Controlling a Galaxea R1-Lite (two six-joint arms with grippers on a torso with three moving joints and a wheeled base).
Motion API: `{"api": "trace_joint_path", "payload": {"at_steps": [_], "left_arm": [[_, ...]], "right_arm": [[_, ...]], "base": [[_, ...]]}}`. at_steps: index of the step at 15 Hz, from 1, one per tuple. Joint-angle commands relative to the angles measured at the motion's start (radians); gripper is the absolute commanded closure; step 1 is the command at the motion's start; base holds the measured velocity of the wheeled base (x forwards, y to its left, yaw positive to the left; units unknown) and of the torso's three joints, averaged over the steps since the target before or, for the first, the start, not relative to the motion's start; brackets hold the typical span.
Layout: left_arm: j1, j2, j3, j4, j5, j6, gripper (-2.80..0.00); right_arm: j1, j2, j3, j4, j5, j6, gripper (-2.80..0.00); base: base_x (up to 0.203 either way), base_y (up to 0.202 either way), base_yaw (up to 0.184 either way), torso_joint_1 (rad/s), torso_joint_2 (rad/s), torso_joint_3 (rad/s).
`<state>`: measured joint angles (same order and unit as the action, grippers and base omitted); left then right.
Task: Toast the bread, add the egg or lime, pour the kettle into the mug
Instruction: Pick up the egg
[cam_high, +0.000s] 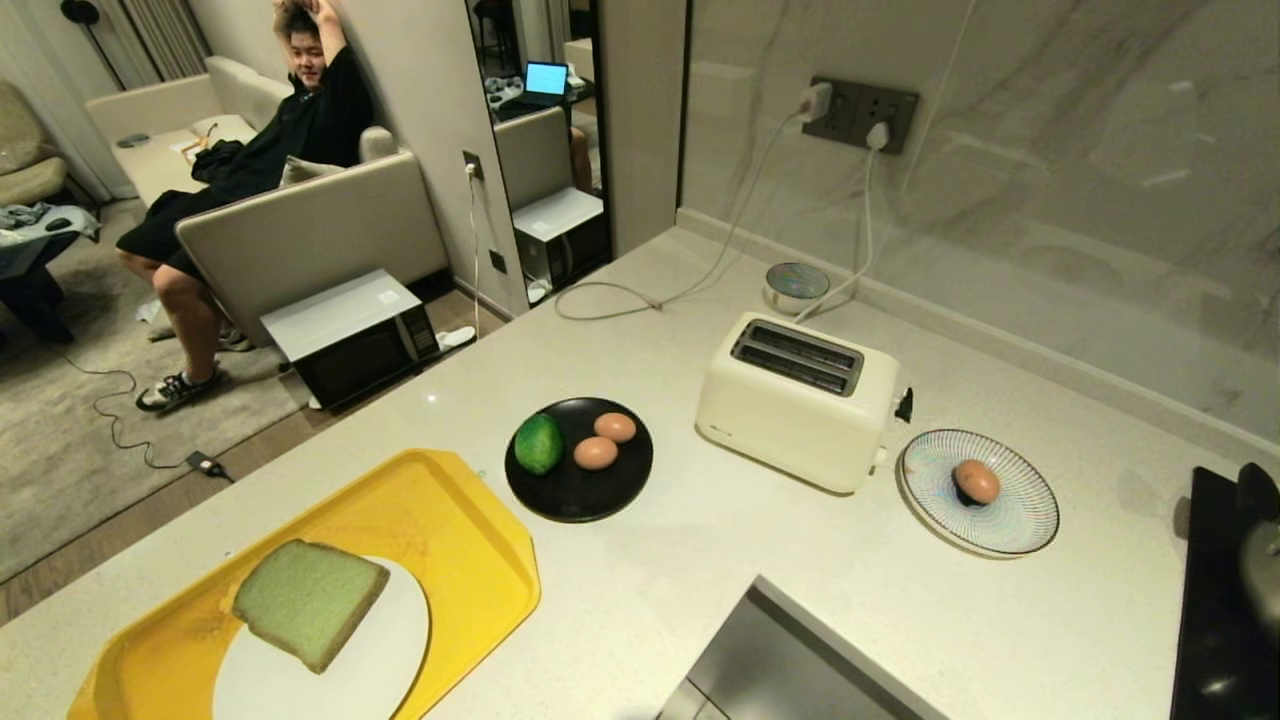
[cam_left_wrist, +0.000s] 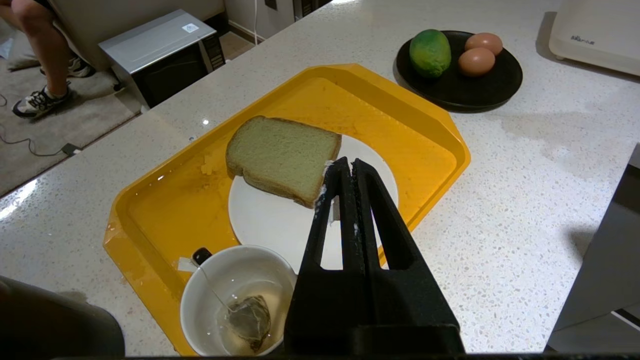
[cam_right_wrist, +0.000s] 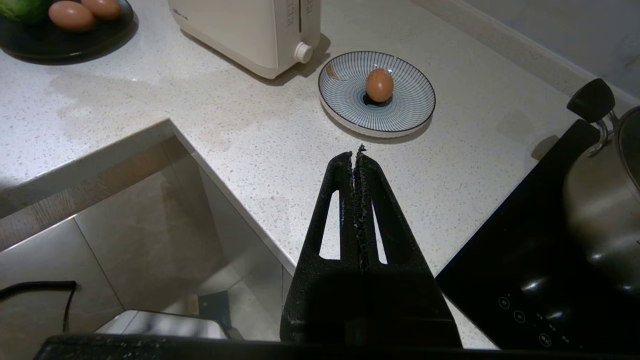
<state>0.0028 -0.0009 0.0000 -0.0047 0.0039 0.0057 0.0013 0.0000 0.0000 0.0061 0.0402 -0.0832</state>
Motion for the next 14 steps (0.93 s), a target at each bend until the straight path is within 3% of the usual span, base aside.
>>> {"api": "trace_joint_path", "payload": {"at_steps": [1, 8, 14], "left_arm": [[0.0, -0.001, 0.0, 0.0, 0.001, 0.0, 0.0], [0.0, -0.001, 0.0, 0.0, 0.001, -0.001, 0.0], [0.0, -0.001, 0.0, 0.0, 0.001, -0.003, 0.0]], "right_arm": [[0.0, 0.0, 0.003, 0.0, 0.0, -0.001, 0.0], [0.0, 0.001, 0.003, 0.0, 0.001, -0.002, 0.0], [0.0, 0.0, 0.003, 0.0, 0.0, -0.003, 0.0]], "base": [[0.0, 0.0, 0.0, 0.001, 0.0, -0.092], [0.0, 0.0, 0.0, 0.003, 0.0, -0.171], [0.0, 0.0, 0.0, 0.002, 0.0, -0.02]]}}
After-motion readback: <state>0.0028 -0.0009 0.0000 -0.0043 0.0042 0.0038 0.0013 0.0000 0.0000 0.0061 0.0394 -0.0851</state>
